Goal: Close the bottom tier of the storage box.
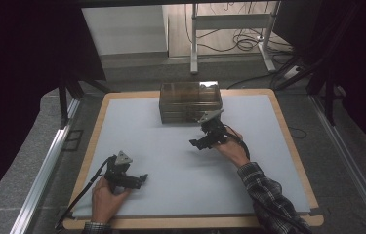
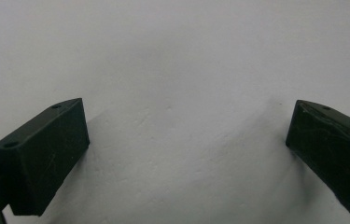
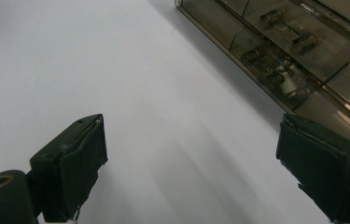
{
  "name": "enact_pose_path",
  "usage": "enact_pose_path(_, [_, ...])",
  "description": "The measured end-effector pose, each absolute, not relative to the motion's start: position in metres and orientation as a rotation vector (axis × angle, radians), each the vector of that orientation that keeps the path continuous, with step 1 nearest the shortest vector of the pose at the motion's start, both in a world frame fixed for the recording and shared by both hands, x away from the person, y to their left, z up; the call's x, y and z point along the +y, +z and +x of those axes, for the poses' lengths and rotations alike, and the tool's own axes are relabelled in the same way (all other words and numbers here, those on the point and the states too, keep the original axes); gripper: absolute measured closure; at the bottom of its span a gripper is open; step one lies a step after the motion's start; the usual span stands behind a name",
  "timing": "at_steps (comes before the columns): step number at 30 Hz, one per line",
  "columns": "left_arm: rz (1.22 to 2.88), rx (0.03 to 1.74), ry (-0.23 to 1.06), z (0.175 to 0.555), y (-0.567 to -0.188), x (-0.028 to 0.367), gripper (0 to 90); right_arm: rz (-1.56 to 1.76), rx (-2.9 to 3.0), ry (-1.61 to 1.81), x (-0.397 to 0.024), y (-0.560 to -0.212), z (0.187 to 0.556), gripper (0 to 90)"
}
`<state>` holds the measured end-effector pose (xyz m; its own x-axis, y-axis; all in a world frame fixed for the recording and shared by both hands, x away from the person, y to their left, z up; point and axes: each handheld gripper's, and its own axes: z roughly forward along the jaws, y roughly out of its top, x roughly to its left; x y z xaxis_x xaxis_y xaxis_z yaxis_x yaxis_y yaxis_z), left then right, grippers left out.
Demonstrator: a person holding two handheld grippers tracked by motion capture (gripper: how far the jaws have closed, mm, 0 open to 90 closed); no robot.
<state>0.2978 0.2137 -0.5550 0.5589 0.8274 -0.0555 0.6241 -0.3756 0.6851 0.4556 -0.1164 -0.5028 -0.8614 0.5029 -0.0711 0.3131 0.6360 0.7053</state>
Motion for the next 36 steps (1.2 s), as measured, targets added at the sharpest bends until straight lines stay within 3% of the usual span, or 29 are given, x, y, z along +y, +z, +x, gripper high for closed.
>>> enact_pose_path(36, [2.125, 1.159, 0.392, 0.298, -0.555, 0.214, 0.0, 0.645, 2.613, 1.029, -0.127, -0.503, 0.44, 5.0])
